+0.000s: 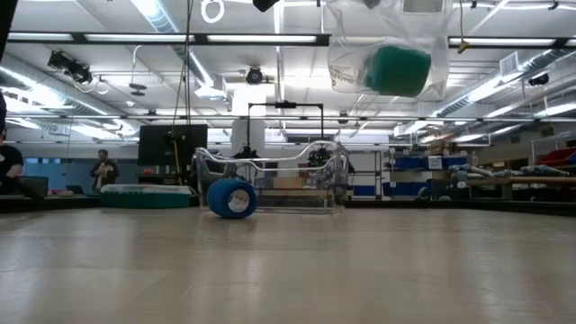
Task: Roll bandage
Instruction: Open the transparent zip bag
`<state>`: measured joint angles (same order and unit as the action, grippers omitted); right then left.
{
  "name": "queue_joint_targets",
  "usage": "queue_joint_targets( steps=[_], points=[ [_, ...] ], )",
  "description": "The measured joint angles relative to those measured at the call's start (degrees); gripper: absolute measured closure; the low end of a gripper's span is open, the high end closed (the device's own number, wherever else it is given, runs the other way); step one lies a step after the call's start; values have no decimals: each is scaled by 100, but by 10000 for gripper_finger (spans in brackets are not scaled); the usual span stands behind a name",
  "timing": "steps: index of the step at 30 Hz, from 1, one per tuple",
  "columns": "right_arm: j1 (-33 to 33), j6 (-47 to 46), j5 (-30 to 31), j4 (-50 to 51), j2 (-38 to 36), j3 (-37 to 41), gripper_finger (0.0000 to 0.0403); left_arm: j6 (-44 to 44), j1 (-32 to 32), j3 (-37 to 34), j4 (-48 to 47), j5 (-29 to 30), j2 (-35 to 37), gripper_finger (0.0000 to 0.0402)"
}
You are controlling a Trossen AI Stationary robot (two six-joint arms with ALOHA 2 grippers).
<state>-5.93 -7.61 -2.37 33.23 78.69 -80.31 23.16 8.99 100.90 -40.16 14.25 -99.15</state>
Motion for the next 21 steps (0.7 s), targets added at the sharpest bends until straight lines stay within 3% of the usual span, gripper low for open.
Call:
queue_joint_targets(
  steps=[9,21],
  points=[
    [13,82,-236,25,79,0,395,-2,3,0,-44,-4,0,401],
    [44,-35,-220,978,-173,0,402,-28,0,0,-330,65,51,401]
  ],
)
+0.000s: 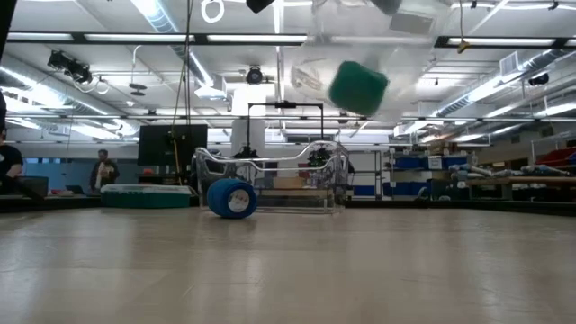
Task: Roll bandage
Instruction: Open the transparent zip bag
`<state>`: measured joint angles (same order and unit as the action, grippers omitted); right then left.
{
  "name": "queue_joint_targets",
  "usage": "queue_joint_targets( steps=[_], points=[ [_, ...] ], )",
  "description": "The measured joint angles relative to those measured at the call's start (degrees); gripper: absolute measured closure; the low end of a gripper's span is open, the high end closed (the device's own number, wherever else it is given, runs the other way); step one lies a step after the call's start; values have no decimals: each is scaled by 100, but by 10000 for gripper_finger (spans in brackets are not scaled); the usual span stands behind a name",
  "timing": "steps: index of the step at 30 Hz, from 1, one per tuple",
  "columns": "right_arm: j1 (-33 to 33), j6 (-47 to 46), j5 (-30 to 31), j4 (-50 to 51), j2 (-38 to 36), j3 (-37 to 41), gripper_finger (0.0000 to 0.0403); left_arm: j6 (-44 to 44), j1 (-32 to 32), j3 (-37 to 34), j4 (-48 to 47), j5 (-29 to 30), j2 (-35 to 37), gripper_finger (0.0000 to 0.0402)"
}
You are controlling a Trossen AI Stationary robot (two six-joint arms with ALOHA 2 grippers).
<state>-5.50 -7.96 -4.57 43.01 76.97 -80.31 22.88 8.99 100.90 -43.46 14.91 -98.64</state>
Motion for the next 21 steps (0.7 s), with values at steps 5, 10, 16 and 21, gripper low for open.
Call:
queue_joint_targets(
  steps=[5,10,16,21],
  points=[
    [1,-249,-119,481,-139,0,403,-4,0,8,-104,94,69,401],
    [-20,-512,-270,1029,-229,2,403,25,0,9,-285,95,78,401],
    [-105,-663,-315,1572,-260,2,403,197,11,9,-295,95,78,401],
    [-189,-656,-324,1835,-260,4,403,194,11,9,-346,93,82,401]
  ],
)
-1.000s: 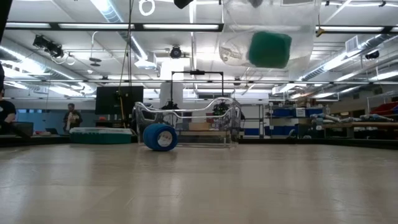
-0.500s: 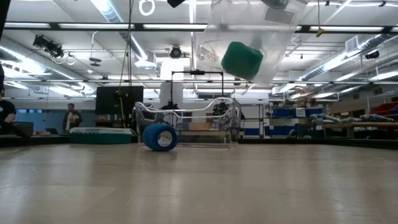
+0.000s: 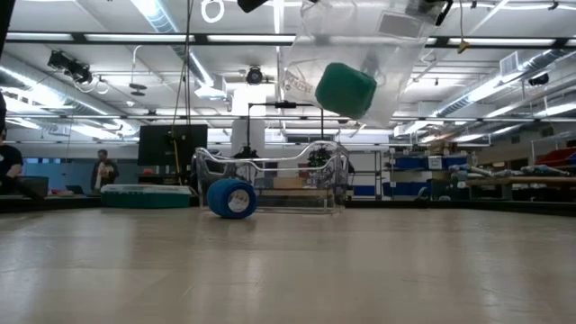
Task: Roll bandage
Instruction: Open the transparent zip bag
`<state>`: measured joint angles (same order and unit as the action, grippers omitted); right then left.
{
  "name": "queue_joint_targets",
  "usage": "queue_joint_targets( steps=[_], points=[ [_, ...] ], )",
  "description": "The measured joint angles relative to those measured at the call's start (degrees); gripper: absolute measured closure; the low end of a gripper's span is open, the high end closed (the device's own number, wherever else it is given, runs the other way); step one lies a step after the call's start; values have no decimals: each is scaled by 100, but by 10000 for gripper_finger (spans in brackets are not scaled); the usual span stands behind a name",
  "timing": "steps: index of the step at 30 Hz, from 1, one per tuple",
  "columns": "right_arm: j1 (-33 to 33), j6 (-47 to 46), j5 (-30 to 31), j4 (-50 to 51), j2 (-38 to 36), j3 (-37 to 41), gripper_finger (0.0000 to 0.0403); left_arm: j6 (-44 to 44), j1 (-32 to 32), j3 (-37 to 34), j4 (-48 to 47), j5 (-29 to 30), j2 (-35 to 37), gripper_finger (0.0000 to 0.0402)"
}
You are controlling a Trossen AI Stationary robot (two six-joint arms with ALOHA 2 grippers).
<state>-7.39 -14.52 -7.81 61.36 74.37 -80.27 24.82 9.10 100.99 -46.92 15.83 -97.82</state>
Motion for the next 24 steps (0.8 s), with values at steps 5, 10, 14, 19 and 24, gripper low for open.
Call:
queue_joint_targets(
  steps=[5,10,14,19,24],
  points=[
    [-8,25,-11,89,0,0,403,-4,0,0,-65,-83,2,401],
    [-12,196,-103,-601,0,7,366,78,4,0,-172,-142,13,401],
    [-10,44,99,-980,0,7,306,138,103,0,-426,-155,-27,401],
    [-30,281,217,-1102,96,7,256,265,214,-1,-488,-158,-146,401],
    [-90,505,39,-1266,392,9,248,295,256,-2,-314,-203,-312,401]
  ],
)
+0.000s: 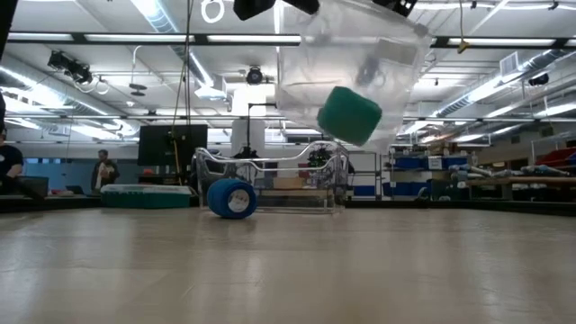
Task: Roll bandage
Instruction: Open the transparent zip bag
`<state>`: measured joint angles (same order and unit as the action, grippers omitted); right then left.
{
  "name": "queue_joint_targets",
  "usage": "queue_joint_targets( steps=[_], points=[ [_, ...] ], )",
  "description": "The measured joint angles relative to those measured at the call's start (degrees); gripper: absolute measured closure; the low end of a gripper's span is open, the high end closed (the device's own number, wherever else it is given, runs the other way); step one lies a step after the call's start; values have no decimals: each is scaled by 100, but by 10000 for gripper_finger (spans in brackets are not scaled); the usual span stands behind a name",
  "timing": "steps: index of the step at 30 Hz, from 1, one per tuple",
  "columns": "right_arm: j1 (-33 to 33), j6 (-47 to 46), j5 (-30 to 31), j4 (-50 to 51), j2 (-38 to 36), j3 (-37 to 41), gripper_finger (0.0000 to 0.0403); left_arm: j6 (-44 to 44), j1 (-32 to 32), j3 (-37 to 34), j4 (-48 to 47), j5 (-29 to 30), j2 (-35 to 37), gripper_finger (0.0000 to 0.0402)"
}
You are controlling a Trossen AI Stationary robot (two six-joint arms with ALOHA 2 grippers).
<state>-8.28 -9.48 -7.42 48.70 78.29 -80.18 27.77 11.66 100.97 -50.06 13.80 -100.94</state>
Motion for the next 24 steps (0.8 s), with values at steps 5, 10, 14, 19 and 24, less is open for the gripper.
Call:
queue_joint_targets(
  steps=[5,10,14,19,24],
  points=[
    [-126,12,58,-106,139,0,249,160,4,0,39,-31,-59,402],
    [-152,174,200,-162,296,2,251,262,7,0,56,-10,-68,402],
    [-151,248,200,-247,443,76,252,265,9,0,101,4,-71,401],
    [-148,204,140,-589,658,236,252,400,34,0,118,5,-117,401],
    [-132,-610,-92,-679,767,318,252,695,154,0,144,-22,-350,401]
  ],
)
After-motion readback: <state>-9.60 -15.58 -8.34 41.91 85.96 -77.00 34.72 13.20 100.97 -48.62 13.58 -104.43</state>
